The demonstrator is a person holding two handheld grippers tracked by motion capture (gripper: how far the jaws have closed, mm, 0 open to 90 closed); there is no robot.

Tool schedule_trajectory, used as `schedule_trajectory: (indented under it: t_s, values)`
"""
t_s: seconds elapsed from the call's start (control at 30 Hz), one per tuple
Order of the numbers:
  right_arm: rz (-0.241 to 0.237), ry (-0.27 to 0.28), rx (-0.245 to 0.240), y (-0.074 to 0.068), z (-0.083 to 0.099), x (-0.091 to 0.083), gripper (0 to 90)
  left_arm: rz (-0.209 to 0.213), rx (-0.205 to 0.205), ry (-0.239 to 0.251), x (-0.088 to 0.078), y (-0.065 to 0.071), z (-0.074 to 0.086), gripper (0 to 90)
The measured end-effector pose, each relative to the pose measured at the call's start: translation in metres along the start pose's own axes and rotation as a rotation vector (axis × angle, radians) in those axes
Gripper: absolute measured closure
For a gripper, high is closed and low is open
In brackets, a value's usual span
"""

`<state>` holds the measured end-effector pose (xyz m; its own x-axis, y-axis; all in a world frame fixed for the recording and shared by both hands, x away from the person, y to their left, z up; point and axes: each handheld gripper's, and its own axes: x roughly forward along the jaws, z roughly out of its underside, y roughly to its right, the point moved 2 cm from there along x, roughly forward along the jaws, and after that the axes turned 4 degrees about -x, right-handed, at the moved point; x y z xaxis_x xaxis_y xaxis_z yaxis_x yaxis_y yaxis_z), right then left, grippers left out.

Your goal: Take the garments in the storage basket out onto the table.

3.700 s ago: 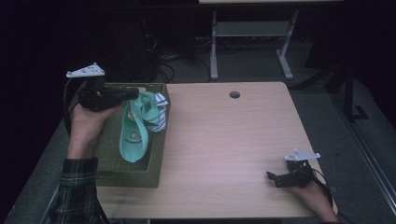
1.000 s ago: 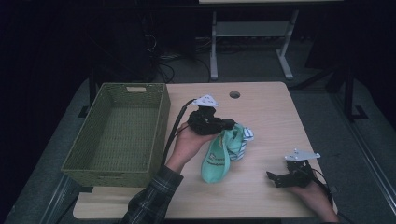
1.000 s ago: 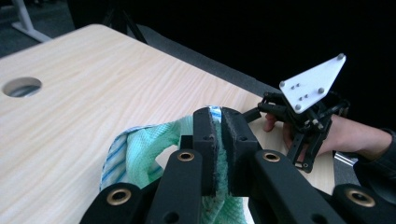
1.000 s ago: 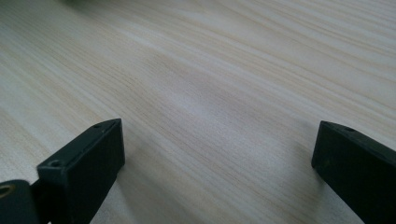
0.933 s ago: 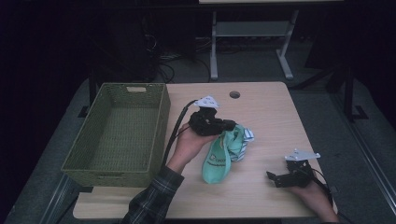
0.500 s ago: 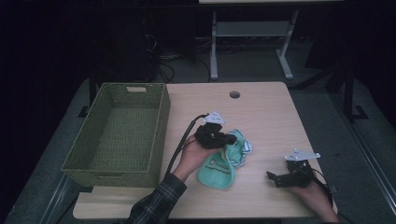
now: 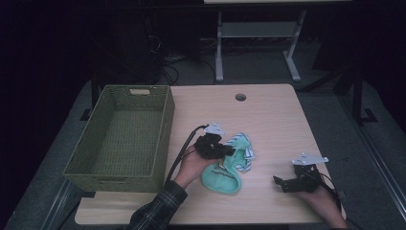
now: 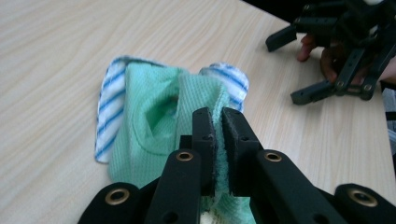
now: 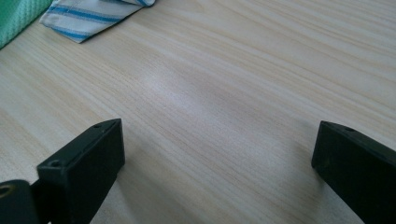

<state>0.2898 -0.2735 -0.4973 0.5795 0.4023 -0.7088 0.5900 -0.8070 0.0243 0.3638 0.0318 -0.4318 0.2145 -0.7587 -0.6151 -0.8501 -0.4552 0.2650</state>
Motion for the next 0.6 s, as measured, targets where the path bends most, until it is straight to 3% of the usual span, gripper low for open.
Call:
schedule_trajectory:
  t_s: [0.3,0.6]
  values:
    - [0.000,0.000,0.001,0.000,0.000,0.000,2.3,-0.003,-0.015,-0.036,0.011,-0.003,0.012,82.2]
    - [0.000,-0.001,0.001,0.000,0.000,0.000,2.3,-0.043,0.006,-0.029,-0.005,-0.001,0.009,53.2]
